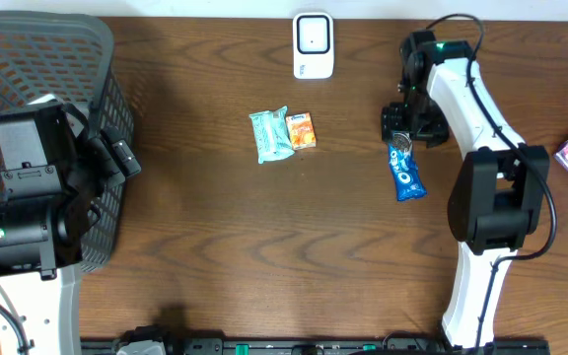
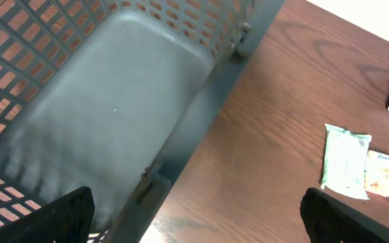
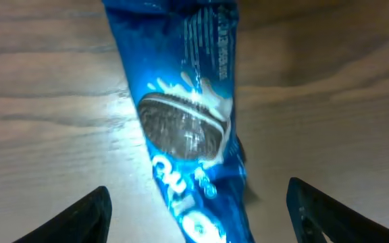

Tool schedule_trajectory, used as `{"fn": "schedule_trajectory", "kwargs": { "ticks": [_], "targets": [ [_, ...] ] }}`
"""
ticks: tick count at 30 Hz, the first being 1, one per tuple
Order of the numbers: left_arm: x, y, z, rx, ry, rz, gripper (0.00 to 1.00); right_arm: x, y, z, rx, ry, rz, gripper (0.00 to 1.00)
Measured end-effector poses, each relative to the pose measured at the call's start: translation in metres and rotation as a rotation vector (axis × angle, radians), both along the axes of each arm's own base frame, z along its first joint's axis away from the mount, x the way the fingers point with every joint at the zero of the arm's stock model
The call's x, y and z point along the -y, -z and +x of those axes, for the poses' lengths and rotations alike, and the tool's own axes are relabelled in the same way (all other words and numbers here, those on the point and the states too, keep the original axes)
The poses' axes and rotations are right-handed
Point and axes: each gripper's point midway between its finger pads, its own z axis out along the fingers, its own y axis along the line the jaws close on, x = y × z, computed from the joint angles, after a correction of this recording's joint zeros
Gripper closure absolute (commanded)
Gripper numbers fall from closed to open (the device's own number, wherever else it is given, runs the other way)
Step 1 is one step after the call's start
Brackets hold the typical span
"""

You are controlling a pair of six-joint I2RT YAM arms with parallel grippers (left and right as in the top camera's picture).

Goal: Scan the item barcode

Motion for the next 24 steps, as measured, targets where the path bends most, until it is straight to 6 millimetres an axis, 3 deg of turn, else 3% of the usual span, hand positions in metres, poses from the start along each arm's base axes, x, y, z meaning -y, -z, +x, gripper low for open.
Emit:
{"fn": "schedule_trajectory", "kwargs": {
  "ticks": [5,8,12,15,21,22,24],
  "targets": [
    [0.000,0.000,0.000,0.000,0.000,0.000,0.02,0.005,0.030,-0.004,0.001,0.002,0.003,0.33],
    [0.000,0.000,0.000,0.000,0.000,0.000,0.02,0.006,0.044,-0.002,0.022,0.007,0.024,0.43],
    [0.000,0.000,0.000,-0.001,0.000,0.000,0.02,-0.002,0.050,0.008,0.075,-0.005,0.078,0.72],
    [0.000,0.000,0.000,0.000,0.000,0.000,0.02,-0.010,0.050,0.014,0.106,-0.005,0.123,0.99],
    [0.000,0.000,0.000,0.000,0.000,0.000,0.02,-0.032,0.044,0.024,0.146,-0.003,0.258,0.99],
    [0.000,0.000,0.000,0.000,0.000,0.000,0.02,-0.036,0.043,0.025,0.145,0.006,0.284,0.94],
    [0.000,0.000,0.000,0.000,0.000,0.000,0.02,-0.045,0.038,0.029,0.149,0.037,0.338,0.70]
  ]
}}
